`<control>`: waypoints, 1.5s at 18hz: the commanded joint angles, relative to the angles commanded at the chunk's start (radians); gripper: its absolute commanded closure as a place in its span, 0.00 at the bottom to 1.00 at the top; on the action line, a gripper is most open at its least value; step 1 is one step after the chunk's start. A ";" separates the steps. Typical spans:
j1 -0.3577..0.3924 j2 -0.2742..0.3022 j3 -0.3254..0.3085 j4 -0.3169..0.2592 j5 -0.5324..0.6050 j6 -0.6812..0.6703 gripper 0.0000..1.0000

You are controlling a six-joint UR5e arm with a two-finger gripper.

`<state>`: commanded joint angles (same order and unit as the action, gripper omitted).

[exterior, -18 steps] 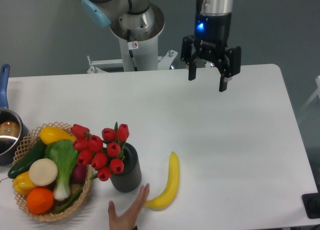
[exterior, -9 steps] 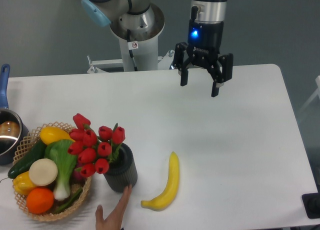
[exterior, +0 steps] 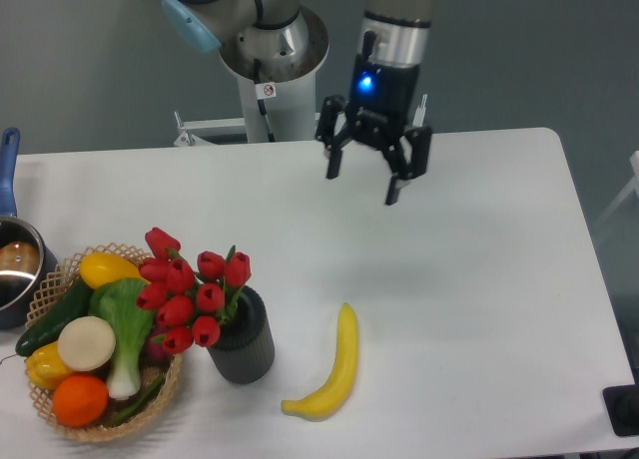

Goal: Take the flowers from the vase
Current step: 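Move the open gripper toward the black vase of red tulips, then lower the open gripper down to the tulip stems above the vase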

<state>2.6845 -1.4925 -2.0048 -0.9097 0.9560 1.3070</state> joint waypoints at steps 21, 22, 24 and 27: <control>-0.110 -0.281 0.067 0.141 -0.405 -0.021 0.00; -0.115 -0.284 0.066 0.149 -0.405 -0.021 0.00; -0.123 -0.290 0.075 0.150 -0.407 -0.021 0.00; -0.124 -0.302 0.084 0.150 -0.407 -0.020 0.00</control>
<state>2.5602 -1.7947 -1.9206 -0.7593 0.5492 1.2870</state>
